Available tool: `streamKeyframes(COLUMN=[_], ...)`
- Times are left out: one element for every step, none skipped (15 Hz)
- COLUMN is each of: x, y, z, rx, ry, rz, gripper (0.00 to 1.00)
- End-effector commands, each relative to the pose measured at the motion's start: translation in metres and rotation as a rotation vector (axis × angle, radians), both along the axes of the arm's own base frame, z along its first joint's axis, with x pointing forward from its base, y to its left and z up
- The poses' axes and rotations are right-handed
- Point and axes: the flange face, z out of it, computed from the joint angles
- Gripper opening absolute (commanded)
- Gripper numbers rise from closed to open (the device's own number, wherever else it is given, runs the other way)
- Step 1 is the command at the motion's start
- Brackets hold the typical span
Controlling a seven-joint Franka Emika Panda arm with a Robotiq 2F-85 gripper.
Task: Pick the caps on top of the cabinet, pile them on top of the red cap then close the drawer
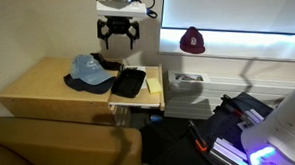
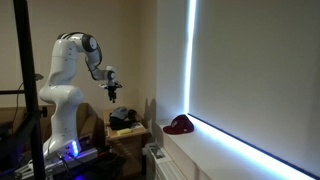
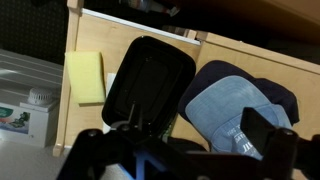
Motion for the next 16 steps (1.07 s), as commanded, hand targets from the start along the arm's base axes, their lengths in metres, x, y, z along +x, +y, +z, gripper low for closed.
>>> streamKeyframes(x=[-0.008, -0.003, 0.004, 0.014, 0.026, 0.036, 0.048, 0.060, 0.071, 0.081, 0.088, 0.095, 0.099, 0.103, 0.088, 0.091], y=[-0.005, -0.004, -0.003, -0.003, -0.001, 0.001, 0.006, 0.011, 0.022, 0.032, 0.049, 0.063, 0.078, 0.088, 0.071, 0.083], z=[-0.008, -0.020, -0.028, -0.038, -0.045, -0.051, -0.052, -0.055, -0.056, -0.056, -0.056, -0.055, -0.057, -0.063, -0.055, -0.057], rx=[0.040, 0.083, 0.107, 0.092, 0.034, -0.010, -0.026, -0.065, -0.072, -0.082, -0.078, -0.078, -0.067, -0.078, -0.059, -0.058], ry=[0.054, 0.019, 0.023, 0.018, -0.006, -0.050, -0.092, -0.145, -0.187, -0.217, -0.239, -0.259, -0.248, -0.230, -0.236, -0.238], rz=[0.072, 0.133, 0.182, 0.253, 0.273, 0.285, 0.282, 0.283, 0.268, 0.261, 0.249, 0.245, 0.241, 0.225, 0.243, 0.240], gripper=[1.00, 1.00, 1.00, 1.00, 1.00, 1.00, 1.00, 1.00, 1.00, 1.00, 1.00, 1.00, 1.00, 1.00, 1.00, 1.00])
